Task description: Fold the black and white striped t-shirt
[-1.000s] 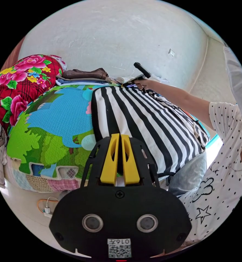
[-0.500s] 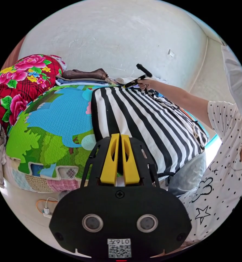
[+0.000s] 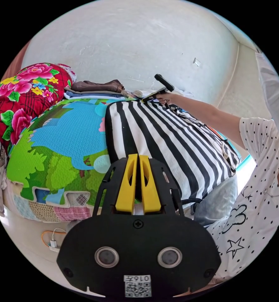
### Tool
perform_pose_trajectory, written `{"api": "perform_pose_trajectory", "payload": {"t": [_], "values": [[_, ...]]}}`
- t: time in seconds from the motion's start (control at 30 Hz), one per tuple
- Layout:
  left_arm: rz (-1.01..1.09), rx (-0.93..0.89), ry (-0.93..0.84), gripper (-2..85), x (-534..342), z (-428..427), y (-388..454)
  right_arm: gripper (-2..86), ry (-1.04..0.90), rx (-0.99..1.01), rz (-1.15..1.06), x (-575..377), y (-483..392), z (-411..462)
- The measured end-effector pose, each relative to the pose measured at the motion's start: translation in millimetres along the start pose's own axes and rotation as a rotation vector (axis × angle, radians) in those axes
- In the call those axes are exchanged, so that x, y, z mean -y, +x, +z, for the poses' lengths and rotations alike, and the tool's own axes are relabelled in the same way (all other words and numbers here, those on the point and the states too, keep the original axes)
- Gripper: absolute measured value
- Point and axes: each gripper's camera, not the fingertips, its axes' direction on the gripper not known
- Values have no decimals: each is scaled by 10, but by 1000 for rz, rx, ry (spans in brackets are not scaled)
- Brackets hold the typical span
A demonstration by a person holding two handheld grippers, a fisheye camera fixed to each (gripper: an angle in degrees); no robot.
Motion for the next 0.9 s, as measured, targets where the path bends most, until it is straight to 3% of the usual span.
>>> {"api": "perform_pose_trajectory", "payload": {"t": [0.2, 0.3, 0.43, 0.73, 0.9], "values": [[-3, -4, 0, -10, -20, -8, -1, 7, 9, 51, 100, 62, 184, 13], [-3, -6, 0, -10, -28, -18, -1, 24, -28, 202, 175, 64, 362, 23], [-5, -5, 3, -10, -39, -36, 8, 61, 120, 340, 302, -23, 634, -204], [-5, -10, 5, -10, -39, -105, 18, 90, -144, 232, 91, 140, 236, -46], [-5, -29, 17, -10, -40, -167, 5, 94, -61, 91, -155, -92, -188, -220]]}}
